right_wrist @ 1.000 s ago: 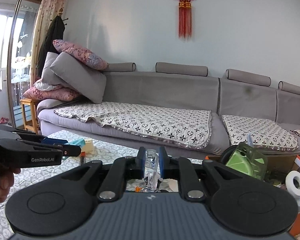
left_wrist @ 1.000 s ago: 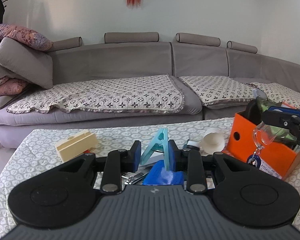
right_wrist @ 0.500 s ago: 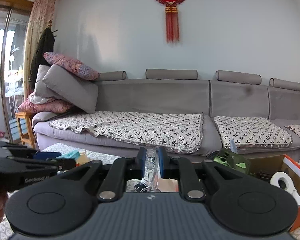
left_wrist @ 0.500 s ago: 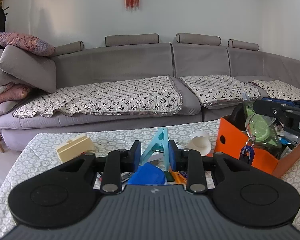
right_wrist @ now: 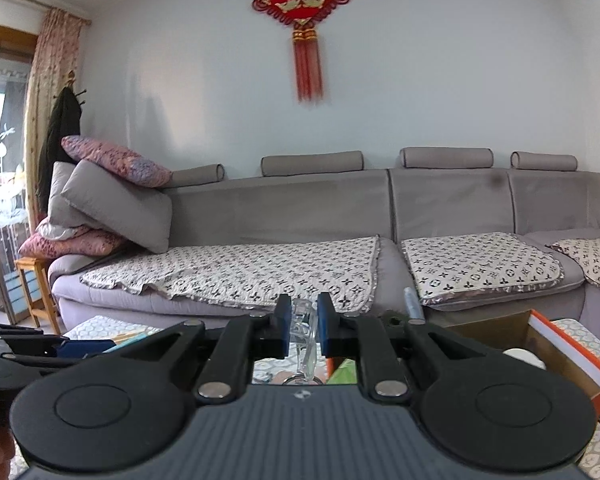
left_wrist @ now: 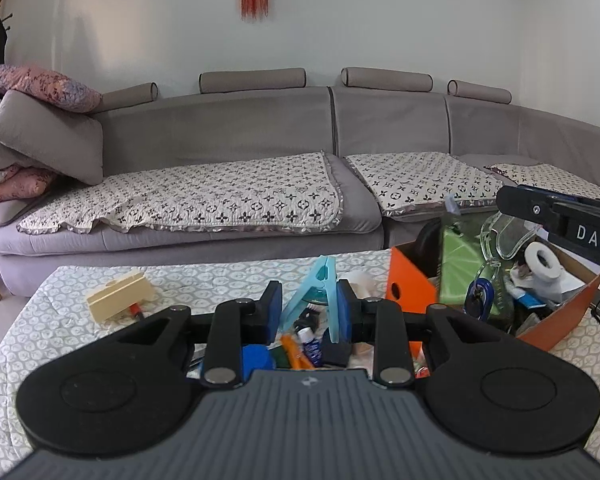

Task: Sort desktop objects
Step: 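Carry the blue clothespin and clear plastic item over the orange box, then lower the clothespin and clear plastic item into the orange box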

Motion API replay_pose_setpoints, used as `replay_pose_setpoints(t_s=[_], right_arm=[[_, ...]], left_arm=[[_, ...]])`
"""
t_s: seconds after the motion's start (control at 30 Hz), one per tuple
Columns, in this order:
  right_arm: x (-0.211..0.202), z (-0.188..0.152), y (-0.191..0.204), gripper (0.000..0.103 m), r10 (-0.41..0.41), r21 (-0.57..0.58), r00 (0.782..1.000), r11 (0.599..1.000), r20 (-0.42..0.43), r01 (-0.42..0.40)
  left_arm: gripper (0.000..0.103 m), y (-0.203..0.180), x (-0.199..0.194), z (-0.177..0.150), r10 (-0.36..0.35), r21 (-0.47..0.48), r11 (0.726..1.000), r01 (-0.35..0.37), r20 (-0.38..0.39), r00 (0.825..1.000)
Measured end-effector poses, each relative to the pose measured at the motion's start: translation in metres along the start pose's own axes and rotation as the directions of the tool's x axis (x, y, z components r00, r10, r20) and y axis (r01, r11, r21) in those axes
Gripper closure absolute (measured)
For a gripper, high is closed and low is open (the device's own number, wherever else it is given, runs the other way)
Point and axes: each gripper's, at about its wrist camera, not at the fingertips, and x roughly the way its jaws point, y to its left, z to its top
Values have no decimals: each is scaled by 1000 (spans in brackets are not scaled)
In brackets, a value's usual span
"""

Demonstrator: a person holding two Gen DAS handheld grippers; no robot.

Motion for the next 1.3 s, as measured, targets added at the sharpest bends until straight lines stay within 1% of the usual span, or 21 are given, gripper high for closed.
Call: replay_pose_setpoints(t_s=[0.2,0.33,0.5,0.63,0.73,0.8,0.97,1.3], right_arm=[[-8,2,-27,91,-34,51,999,998,29,33],[-16,4,-53,91,-71,91,996,994,52,67],[-22,8,-83,91,-138,140,986,982,90,125],[-12,7,-106,91,-185,177,979,970,87,168],[1,3,-121,91,-204,204,977,961,69,186],[7,-1,-127,91,-213,213,975,957,57,196],[20,-4,-140,91,-220,229,974,952,45,205],[24,-9,-164,91,-222,265,974,942,35,205]], left_arm=[[74,-25,-1,8,-2,23,1000,1,21,1000],[74,-42,-2,13,-21,42,999,20,40,999],[74,-61,2,19,-54,54,997,51,56,997],[74,-79,9,26,-100,55,994,97,72,992],[74,-91,15,31,-139,58,989,135,90,986],[74,-99,19,33,-153,66,987,147,96,984],[74,-113,34,34,-177,72,983,170,90,980],[74,-132,64,23,-172,79,982,170,22,985]])
